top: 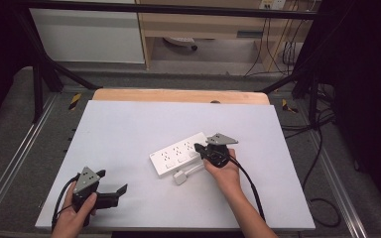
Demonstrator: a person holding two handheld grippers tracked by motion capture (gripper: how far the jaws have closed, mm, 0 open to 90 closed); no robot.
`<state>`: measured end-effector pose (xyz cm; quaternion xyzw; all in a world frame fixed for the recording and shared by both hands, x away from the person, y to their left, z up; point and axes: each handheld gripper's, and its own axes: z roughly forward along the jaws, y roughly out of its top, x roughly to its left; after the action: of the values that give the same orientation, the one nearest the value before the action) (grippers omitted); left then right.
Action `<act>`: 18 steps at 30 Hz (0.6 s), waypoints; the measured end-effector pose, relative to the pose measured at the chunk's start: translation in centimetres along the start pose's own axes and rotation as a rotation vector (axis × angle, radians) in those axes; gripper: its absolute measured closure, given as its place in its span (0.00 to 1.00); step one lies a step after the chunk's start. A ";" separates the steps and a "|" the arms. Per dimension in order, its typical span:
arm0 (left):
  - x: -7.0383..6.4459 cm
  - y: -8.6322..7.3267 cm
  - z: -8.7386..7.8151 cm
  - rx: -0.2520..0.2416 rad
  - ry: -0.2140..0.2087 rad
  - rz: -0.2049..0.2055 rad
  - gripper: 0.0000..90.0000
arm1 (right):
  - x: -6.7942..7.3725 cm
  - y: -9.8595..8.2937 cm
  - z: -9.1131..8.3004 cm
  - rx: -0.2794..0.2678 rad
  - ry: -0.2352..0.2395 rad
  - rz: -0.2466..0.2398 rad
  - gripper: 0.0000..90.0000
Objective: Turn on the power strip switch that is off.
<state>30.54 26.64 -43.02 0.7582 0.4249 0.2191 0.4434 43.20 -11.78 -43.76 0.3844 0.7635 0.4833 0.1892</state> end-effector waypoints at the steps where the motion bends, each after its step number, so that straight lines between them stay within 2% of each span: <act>1: 0.0 0.0 0.0 0.000 0.000 0.000 0.07 | 0.0 0.1 0.0 -0.002 0.001 -0.001 1.00; 5: 0.0 0.0 0.0 0.000 0.000 -0.003 0.07 | 0.0 0.5 -0.2 -0.007 0.004 0.000 0.99; 10: 0.0 0.0 0.0 0.000 -0.001 -0.002 0.07 | -0.2 1.0 -0.4 -0.010 0.015 0.020 0.93; 18: 0.0 0.0 0.0 0.001 -0.004 0.001 0.07 | -0.5 1.8 -1.0 -0.007 0.018 0.020 0.80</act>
<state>30.51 26.66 -43.02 0.7592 0.4236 0.2175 0.4436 43.58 -12.30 -41.75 0.3871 0.7596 0.4912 0.1786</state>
